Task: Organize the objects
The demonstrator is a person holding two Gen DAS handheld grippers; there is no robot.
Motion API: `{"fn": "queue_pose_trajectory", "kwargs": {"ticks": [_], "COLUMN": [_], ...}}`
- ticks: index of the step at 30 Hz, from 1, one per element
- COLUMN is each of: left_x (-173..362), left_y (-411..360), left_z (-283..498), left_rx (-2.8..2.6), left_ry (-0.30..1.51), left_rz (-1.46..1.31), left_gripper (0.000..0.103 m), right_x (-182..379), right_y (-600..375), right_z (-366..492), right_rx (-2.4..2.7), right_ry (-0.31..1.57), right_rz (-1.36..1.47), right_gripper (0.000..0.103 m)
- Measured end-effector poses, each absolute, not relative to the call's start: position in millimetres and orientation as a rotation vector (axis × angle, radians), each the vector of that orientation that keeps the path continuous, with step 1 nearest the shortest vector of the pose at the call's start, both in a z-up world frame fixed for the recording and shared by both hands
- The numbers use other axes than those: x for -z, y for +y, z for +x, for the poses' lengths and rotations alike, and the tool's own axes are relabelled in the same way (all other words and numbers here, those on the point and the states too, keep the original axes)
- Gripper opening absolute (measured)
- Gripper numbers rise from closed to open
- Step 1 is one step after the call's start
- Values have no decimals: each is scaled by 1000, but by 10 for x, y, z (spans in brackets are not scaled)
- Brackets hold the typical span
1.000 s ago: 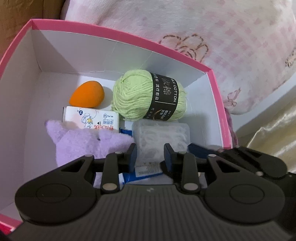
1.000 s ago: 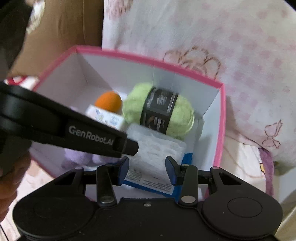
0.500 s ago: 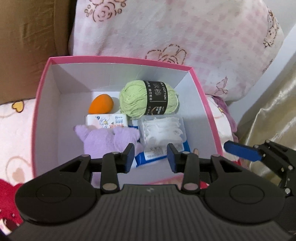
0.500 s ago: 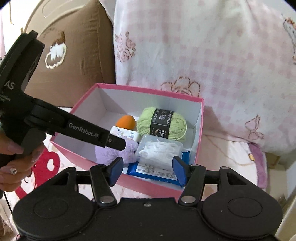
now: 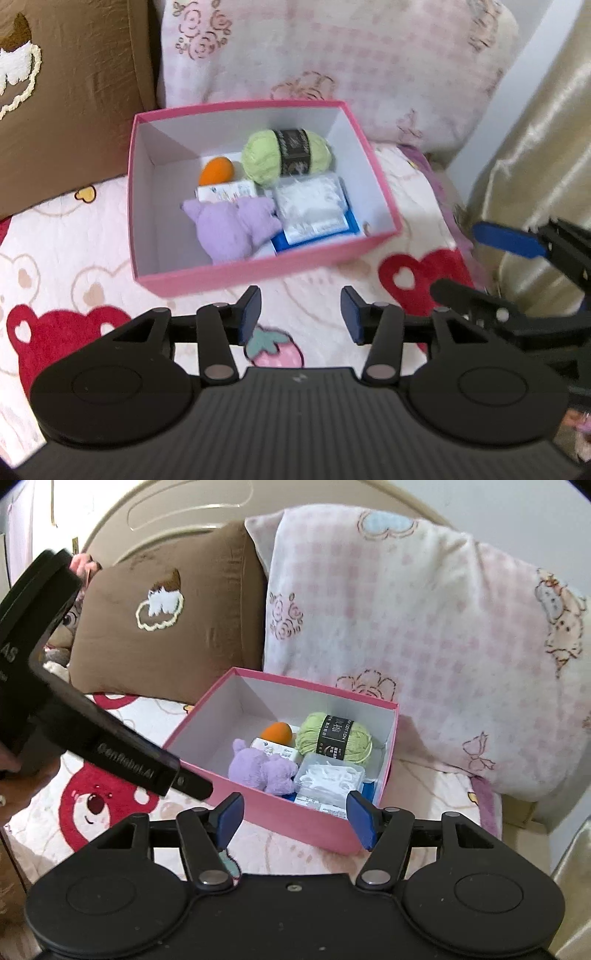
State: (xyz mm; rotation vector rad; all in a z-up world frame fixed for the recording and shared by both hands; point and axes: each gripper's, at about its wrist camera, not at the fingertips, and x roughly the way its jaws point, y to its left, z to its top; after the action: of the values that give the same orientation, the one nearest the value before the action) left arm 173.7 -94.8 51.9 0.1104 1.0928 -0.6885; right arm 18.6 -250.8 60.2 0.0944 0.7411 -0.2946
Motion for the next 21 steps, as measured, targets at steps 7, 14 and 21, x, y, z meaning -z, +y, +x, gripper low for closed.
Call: {"fn": "queue_pose_trajectory", "kwargs": {"ticks": [7,14,21], "left_x": [-652,-878,-935], "left_y": [-764,-679,-566], "left_z": [1380,1058,775], "left_rx": [710,675,679], "left_ry": [1085,985,966], "left_rz": [89,163,167], "left_gripper": [51,59,62], "right_x": [-718,-765,-803], "right_y": [-2342,-2183,-2034], "right_z": [-92,-307,-465], "right_rx": [306,301,297], "right_ry": [729,717,706], "right_rz": [134,158,162], "right_gripper": [67,68,78]}}
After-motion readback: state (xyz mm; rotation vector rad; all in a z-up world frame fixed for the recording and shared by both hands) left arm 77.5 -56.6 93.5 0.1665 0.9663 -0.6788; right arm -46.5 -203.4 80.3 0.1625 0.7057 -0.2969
